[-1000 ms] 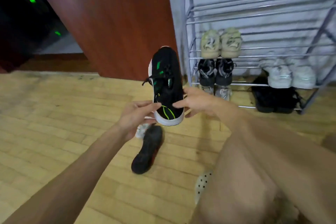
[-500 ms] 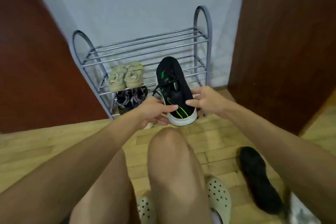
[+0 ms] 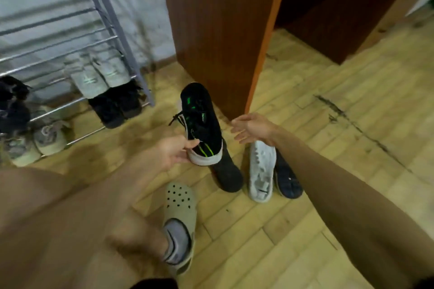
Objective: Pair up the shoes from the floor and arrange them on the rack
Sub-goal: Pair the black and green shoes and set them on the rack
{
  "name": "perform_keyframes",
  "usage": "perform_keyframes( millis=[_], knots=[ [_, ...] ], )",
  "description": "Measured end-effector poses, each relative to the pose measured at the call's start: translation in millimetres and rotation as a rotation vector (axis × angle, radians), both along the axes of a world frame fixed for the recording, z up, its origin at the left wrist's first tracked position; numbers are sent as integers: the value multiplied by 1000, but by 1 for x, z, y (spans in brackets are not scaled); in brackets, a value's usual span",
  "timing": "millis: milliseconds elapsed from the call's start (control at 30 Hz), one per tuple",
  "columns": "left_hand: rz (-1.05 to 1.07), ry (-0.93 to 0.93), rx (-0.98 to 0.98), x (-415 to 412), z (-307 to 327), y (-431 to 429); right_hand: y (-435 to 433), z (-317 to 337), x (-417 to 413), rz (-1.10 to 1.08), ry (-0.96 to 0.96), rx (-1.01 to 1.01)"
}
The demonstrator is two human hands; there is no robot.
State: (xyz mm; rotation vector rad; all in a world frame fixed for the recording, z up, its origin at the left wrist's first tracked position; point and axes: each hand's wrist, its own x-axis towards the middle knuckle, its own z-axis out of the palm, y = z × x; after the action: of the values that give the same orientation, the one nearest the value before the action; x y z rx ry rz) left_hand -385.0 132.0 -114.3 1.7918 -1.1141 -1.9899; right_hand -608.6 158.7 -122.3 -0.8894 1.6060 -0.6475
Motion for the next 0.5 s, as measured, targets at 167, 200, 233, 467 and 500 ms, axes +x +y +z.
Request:
perform_keyframes(
  millis=[167, 200, 233, 467, 500],
  knots=[
    [-148, -126, 19, -20, -45, 24, 46, -88, -40, -404, 81, 150],
    [-169, -137, 13, -22, -48, 28, 58, -109, -43, -438, 138, 196],
    [-194, -153, 15, -23, -50, 32, 72, -125, -43, -453, 190, 238],
    [-259, -170, 58, -22, -60, 49, 144, -188, -38, -440, 479, 406],
    [-245, -164, 50, -22, -60, 49, 143, -192, -38, -417, 512, 405]
  ],
)
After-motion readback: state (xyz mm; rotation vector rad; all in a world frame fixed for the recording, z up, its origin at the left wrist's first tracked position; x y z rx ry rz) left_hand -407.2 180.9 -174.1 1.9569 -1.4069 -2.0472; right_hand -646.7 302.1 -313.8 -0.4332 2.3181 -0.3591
